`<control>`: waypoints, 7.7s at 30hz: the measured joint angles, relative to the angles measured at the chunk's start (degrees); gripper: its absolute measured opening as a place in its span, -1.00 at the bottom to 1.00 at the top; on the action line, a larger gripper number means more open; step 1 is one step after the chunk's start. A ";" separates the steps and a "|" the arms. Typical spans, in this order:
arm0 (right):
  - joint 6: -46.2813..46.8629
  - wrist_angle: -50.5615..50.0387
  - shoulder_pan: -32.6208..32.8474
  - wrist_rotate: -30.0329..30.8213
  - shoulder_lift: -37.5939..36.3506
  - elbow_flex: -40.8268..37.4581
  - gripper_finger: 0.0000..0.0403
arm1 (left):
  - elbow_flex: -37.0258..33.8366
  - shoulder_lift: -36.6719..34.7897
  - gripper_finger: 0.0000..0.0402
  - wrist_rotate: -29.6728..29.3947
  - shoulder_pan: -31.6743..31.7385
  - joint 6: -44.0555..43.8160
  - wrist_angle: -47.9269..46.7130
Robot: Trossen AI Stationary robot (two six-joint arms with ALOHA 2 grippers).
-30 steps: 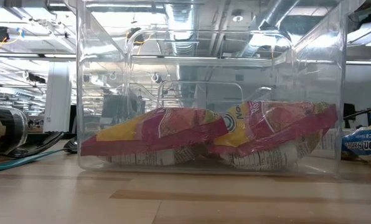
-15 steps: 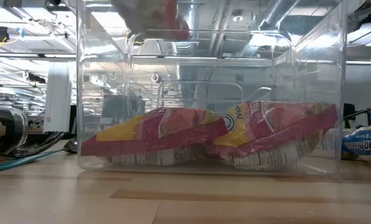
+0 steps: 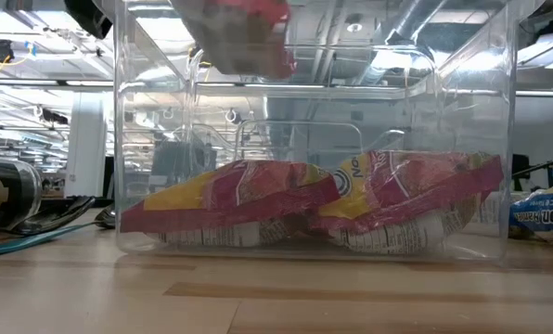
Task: Pick & Place Food Item
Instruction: Put the orange noodle pack into the white transparent bin, then put the blue spoon into the transparent bin
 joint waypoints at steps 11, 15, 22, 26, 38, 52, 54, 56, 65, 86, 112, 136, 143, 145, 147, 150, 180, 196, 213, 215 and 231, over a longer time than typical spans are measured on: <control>-0.92 -0.49 0.00 0.02 0.02 0.00 -1.00 | 0.00 0.00 -1.00 0.16 0.00 0.00 -0.15; -0.92 -0.48 0.00 0.02 0.02 0.01 -1.00 | 0.00 0.24 -1.00 1.25 0.00 -0.10 0.03; -0.90 -0.45 0.00 0.04 0.02 0.02 -1.00 | 0.02 1.60 -1.00 1.78 0.00 -1.03 1.38; -0.92 -0.42 0.00 0.09 0.02 0.02 -1.00 | 0.02 1.57 -1.00 1.52 -0.01 -0.97 0.39; -0.92 -0.42 0.00 0.15 0.02 0.02 -1.00 | 0.02 1.57 -0.99 0.17 -0.11 -0.87 0.31; -0.92 -0.41 0.00 0.15 0.02 0.02 -1.00 | 0.02 1.57 -0.64 -2.28 -0.39 -0.48 0.57; -0.92 -0.40 0.00 0.15 0.02 0.02 -1.00 | 0.02 1.57 -0.57 -3.06 -0.57 -0.44 1.18; -0.95 -0.41 -0.02 0.15 0.02 0.02 -1.00 | 0.02 1.57 -0.51 -3.14 -0.57 -0.42 1.51; -1.36 -0.42 -0.02 0.15 0.02 0.02 -1.00 | 0.02 1.57 -0.45 -3.40 -0.55 -0.78 5.50; -2.43 -0.42 -0.02 0.11 0.02 0.02 -1.00 | 0.02 1.51 -0.47 0.18 -1.03 0.00 2.74; -2.43 -0.45 -0.02 0.04 0.00 0.07 -1.00 | 0.04 1.51 -0.47 0.21 -1.07 -0.60 4.20; -4.39 -0.47 -0.04 0.11 0.00 0.07 -1.00 | 0.00 1.55 -0.48 2.64 0.06 0.10 3.48; -4.39 -0.47 -0.04 0.11 0.00 0.07 -1.00 | 0.00 1.57 -0.47 3.67 0.20 0.27 2.87; -4.39 -0.47 -0.04 0.11 0.00 0.07 -1.00 | -0.27 1.57 -0.47 4.22 0.20 -0.34 3.72; -4.39 -0.47 -0.04 0.13 0.00 0.07 -1.00 | -0.55 1.57 -0.47 2.84 0.22 -0.18 5.17; -4.39 -0.47 -0.04 0.13 0.00 0.07 -1.00 | -0.55 1.57 -0.47 3.52 0.22 0.14 4.27; -4.52 -1.20 -0.04 0.11 0.00 0.02 -1.00 | -0.61 -3.25 -0.47 6.15 -0.13 12.40 3.75; -3.38 -3.59 0.00 -5.83 0.00 0.02 -1.00 | -0.59 -21.19 -0.47 7.13 0.00 78.18 16.02; 13.85 -10.13 0.07 -8.94 0.07 0.02 -1.00 | -0.57 -22.97 -0.44 7.20 7.51 96.71 17.85; 15.58 -10.13 0.06 -8.94 0.47 0.02 -1.00 | -0.57 -22.97 -0.44 7.16 7.60 96.70 17.84; 36.58 -15.08 -0.13 -0.84 7.11 0.03 -1.00 | -0.57 -22.95 -0.44 7.40 9.70 101.18 18.02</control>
